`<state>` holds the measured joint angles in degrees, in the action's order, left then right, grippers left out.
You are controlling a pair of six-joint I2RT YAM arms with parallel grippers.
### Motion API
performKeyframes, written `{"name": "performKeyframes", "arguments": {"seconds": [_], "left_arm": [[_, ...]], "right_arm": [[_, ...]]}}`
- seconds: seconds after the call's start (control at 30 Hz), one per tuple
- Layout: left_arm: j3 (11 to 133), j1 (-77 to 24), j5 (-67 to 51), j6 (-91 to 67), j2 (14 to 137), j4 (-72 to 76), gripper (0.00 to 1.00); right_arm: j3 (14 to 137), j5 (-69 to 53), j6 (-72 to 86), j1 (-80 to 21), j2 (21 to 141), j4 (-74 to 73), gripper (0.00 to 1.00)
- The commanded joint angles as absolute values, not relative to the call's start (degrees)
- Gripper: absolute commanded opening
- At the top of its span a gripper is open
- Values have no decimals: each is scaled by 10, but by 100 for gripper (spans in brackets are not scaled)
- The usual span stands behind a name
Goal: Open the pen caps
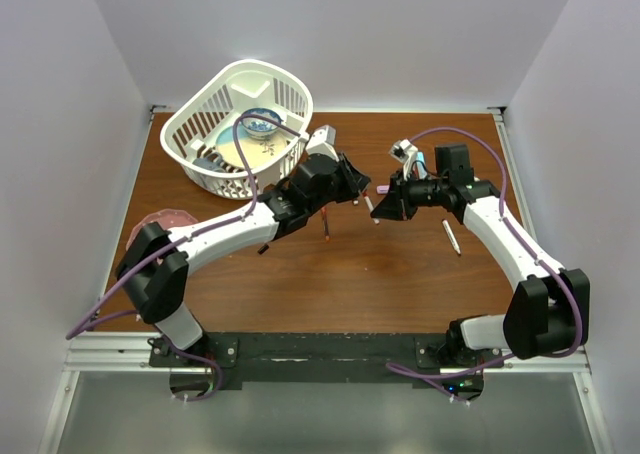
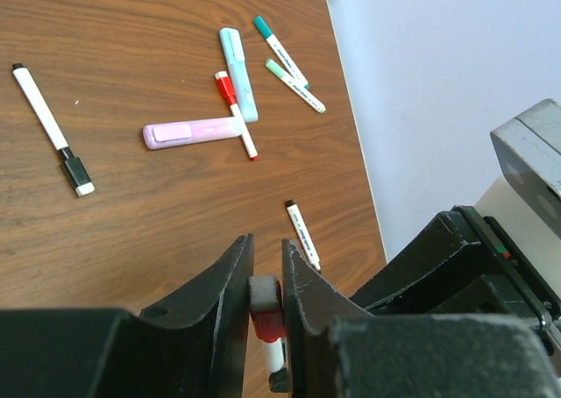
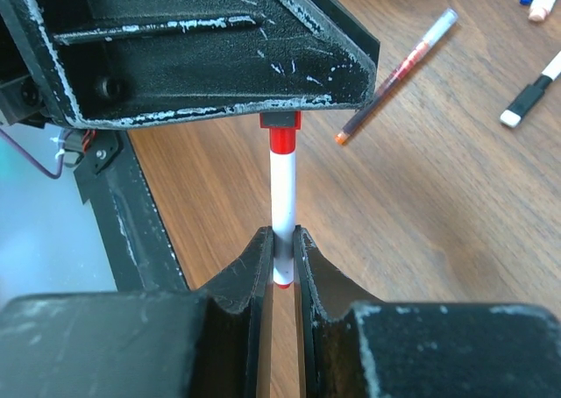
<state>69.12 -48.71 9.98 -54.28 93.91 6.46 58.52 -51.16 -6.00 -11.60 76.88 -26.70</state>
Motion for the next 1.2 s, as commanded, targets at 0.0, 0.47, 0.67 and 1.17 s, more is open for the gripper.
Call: {"name": "performKeyframes", "arguments": {"seconds": [0.0,0.47,0.67,1.17], "left_arm": [[711,-489,78,-520,950,69,25],[717,-490,90,-518,949,66,20],[719,-490,95,-512,942,74,19],[710,-488,86,-513,940,102,32]], "right_arm": [[586,-507,-55,-115,765,-243,0],[586,-505,-58,-116,765,-242,0],[586,-509,-64,-115,764,-245,0],[586,-510,-67,-116,766,-247,0]]}}
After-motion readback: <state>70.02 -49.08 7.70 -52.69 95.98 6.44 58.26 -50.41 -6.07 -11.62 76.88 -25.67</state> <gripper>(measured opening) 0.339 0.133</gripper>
